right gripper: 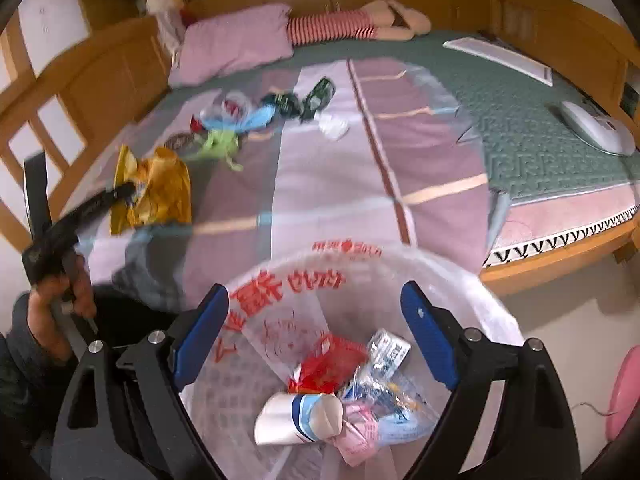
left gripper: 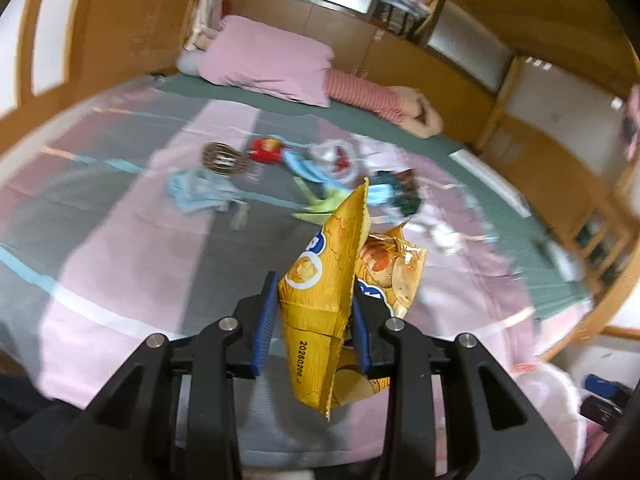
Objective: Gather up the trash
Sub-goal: 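Carry the cigarette box and chip bag over the white trash bag and open both tools, then move the right tool to the bed and grasp the white plastic bag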
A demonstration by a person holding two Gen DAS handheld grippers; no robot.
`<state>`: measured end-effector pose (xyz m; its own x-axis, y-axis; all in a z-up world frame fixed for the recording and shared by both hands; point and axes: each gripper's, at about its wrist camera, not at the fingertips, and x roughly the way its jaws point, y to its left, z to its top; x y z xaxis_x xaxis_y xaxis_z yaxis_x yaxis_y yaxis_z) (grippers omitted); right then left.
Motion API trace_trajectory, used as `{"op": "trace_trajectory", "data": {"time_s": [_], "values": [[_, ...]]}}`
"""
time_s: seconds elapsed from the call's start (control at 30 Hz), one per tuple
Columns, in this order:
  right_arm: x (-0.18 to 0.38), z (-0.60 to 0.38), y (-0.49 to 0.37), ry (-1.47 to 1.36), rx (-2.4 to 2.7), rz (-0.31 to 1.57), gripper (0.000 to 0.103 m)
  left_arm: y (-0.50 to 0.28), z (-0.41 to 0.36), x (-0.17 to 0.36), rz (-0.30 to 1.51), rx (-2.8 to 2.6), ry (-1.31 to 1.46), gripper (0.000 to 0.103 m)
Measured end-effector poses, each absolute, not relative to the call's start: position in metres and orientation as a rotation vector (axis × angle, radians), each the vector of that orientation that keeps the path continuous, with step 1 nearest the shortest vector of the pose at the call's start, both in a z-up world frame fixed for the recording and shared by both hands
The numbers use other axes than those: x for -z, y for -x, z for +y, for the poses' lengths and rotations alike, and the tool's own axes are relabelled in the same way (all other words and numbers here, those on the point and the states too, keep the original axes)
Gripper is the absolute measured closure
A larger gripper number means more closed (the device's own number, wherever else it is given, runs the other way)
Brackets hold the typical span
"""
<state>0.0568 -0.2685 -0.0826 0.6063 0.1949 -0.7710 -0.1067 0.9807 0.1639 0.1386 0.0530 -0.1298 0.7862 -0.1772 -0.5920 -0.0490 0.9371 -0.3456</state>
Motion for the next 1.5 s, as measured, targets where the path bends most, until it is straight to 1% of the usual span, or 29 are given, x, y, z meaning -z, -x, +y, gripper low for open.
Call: {"op": "trace_trajectory", "data": {"time_s": [0.2,0.23,0.3,0.4,0.57,0.6,0.63,0.67,0.7,0.73,0.8,0.9,1.03,1.2,1.3,1.5], "values": [[0.072,-0.288,-0.056,-0.196,-0.137,0.858,0.017,-0.135,0.049,0.129,0.643,0.433,0.581,0.07],[0.071,-0.291,-0.056,-0.203,-0.128,0.848,0.017,-0.134,0.048,0.13,0.639,0.56,0.658,0.07],[0.068,-0.298,-0.054,-0.226,-0.11,0.826,0.017,-0.133,0.038,0.129,0.642,0.726,0.717,0.07],[0.061,-0.313,-0.051,-0.285,-0.079,0.778,0.017,-0.125,0.009,0.126,0.677,0.89,0.648,0.07],[0.052,-0.339,-0.048,-0.343,-0.01,0.737,0.017,-0.095,-0.065,0.124,0.765,1.158,0.357,0.067],[0.052,-0.342,-0.048,-0.343,-0.001,0.736,0.017,-0.09,-0.074,0.125,0.775,1.191,0.319,0.064],[0.052,-0.345,-0.048,-0.347,0.011,0.732,0.017,-0.084,-0.084,0.127,0.788,1.225,0.282,0.058],[0.052,-0.348,-0.047,-0.354,0.015,0.731,0.017,-0.08,-0.091,0.129,0.801,1.24,0.252,0.034],[0.053,-0.35,-0.047,-0.366,0.015,0.731,0.017,-0.077,-0.092,0.131,0.804,1.235,0.235,0.016],[0.055,-0.351,-0.048,-0.379,0.012,0.735,0.017,-0.076,-0.095,0.132,0.806,1.221,0.219,0.014],[0.058,-0.351,-0.049,-0.388,0.012,0.744,0.017,-0.081,-0.093,0.134,0.813,1.199,0.235,0.011],[0.062,-0.347,-0.052,-0.382,0.013,0.755,0.017,-0.096,-0.076,0.132,0.802,1.134,0.345,0.009],[0.063,-0.339,-0.055,-0.373,0.005,0.762,0.017,-0.115,-0.035,0.133,0.746,1.01,0.553,0.008],[0.063,-0.331,-0.056,-0.346,0.002,0.767,0.017,-0.13,-0.004,0.139,0.756,0.765,0.663,0.008],[0.065,-0.328,-0.059,-0.345,-0.001,0.775,0.017,-0.138,0.005,0.143,0.753,0.654,0.659,0.008],[0.068,-0.317,-0.081,-0.337,-0.014,0.81,0.017,-0.14,0.02,0.143,0.755,0.387,0.511,0.008]]}}
